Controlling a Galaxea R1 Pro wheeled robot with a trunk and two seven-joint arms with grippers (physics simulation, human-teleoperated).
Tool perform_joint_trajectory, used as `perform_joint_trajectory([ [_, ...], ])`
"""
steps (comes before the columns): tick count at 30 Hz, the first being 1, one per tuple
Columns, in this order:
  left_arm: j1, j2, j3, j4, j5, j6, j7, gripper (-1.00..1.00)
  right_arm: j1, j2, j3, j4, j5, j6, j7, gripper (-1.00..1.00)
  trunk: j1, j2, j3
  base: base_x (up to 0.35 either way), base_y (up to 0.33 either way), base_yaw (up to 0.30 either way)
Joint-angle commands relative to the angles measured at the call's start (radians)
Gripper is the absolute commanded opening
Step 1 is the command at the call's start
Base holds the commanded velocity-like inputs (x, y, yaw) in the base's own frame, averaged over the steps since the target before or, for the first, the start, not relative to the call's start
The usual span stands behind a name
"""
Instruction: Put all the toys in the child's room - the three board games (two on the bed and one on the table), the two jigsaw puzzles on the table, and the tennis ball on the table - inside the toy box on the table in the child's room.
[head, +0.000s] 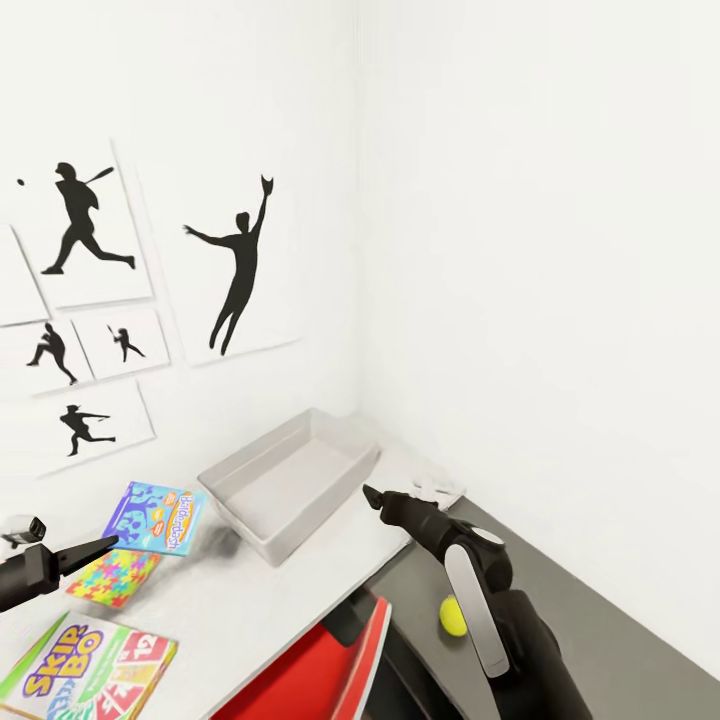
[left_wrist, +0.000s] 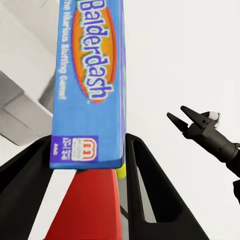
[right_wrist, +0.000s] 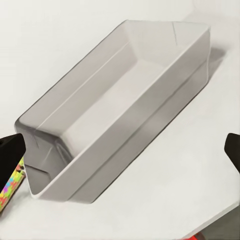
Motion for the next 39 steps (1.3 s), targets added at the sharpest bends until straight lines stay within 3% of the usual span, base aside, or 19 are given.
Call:
perform_joint_trajectory([
  [1, -0.001, 0.000, 0.000, 0.000, -0.001, 0.010, -0.005, -1.00, -0.001, 0.000, -0.001, -0.001, 0.000, 0.005, 0.001, 1.00, 0.001, -0.002, -0.002, 0.148, 0.013, 0.000],
  [15, -0.001, -0.001, 0.003, 0.000, -0.001, 0.011, -0.005, -1.00, -0.001, 0.000, 0.000, -0.002, 0.001, 0.005, 0.002, 1.00, 0.001, -0.002, -0.002, 0.047, 0.001, 0.000],
  [20, -0.012, 0.003, -0.005, 0.001, -0.001, 0.040, -0.005, -1.00, -0.001, 0.000, 0.000, -0.003, 0.000, 0.007, 0.002, 1.00, 0.001, -0.002, -0.002, 0.000, 0.000, 0.000],
  [23, -0.120, -0.001, -0.039, 0.010, -0.007, 0.085, -0.005, -1.00, -0.001, 0.000, 0.000, -0.004, 0.000, 0.010, 0.004, 1.00, 0.001, -0.002, -0.002, 0.000, 0.000, 0.000],
  [26, -0.327, -0.006, -0.186, 0.151, -0.007, 0.101, 0.126, -1.00, -0.001, 0.000, 0.000, -0.008, 0.000, 0.013, 0.004, 1.00, 0.001, -0.002, -0.002, 0.000, 0.000, 0.000],
  [28, -0.449, -0.019, -0.243, 0.252, -0.009, 0.102, 0.199, -1.00, -0.001, 0.000, 0.000, -0.009, 0.000, 0.018, 0.004, 1.00, 0.001, -0.002, -0.002, 0.000, 0.000, 0.000],
  [29, -0.532, -0.033, -0.269, 0.321, -0.010, 0.101, 0.251, -1.00, -0.001, 0.000, 0.000, -0.009, -0.001, 0.020, 0.004, 1.00, 0.001, -0.002, -0.002, 0.000, 0.000, 0.000],
  [31, -0.620, -0.064, -0.292, 0.393, -0.011, 0.101, 0.328, -1.00, -0.001, 0.000, 0.000, -0.009, 0.000, 0.022, 0.004, 1.00, 0.001, -0.002, -0.002, 0.000, 0.000, 0.000],
  [35, -0.795, -0.182, -0.326, 0.528, -0.012, 0.104, 0.594, -1.00, -0.001, 0.000, 0.000, -0.010, 0.002, 0.025, 0.005, 1.00, 0.001, -0.002, -0.002, 0.000, 0.000, 0.000],
  [37, -0.861, -0.215, -0.330, 0.602, -0.013, 0.102, 0.675, -1.00, -0.001, 0.000, 0.000, -0.013, 0.003, 0.025, 0.006, 1.00, 0.001, -0.002, -0.002, 0.000, 0.000, 0.000],
  [39, -0.891, -0.237, -0.332, 0.651, -0.016, 0.097, 0.718, -1.00, -0.001, 0.000, 0.001, -0.028, 0.002, 0.026, 0.007, 1.00, 0.001, -0.002, -0.002, 0.000, 0.000, 0.000],
])
